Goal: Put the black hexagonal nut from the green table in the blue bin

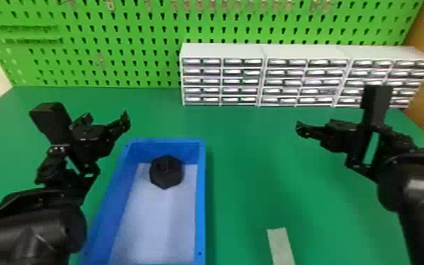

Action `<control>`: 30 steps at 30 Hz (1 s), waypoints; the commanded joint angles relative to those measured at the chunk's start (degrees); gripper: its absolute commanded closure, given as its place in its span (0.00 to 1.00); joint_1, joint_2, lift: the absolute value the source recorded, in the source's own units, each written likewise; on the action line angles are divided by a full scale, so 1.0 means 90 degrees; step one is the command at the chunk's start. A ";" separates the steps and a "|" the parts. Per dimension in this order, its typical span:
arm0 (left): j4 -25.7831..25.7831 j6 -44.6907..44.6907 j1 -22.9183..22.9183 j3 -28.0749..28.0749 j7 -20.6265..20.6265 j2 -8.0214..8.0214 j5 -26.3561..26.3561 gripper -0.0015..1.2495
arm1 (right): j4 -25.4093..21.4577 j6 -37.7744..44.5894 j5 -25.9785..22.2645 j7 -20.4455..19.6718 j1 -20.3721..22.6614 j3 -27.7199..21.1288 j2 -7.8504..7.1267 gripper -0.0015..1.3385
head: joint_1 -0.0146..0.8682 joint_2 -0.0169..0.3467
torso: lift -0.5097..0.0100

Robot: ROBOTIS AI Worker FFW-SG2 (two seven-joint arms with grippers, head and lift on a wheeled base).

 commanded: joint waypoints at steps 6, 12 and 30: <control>0.0000 0.0000 0.0001 -0.0014 0.0000 -0.0017 0.0000 0.20 | -0.0183 -0.0018 0.0213 0.0000 0.0179 -0.0314 -0.0064 0.05 | 0.79 0.19 | 0.79; 0.0000 0.0000 0.0001 -0.0024 0.0000 -0.0017 0.0000 0.20 | -0.0242 -0.0038 0.0291 0.0000 0.0296 -0.0334 -0.0093 0.05 | 0.79 0.19 | 0.79; 0.0000 0.0000 0.0020 -0.0024 0.0029 -0.0017 0.0020 0.20 | -0.0271 -0.1307 0.0750 -0.0009 0.0735 -0.0549 0.0151 0.05 | 0.79 0.19 | 0.79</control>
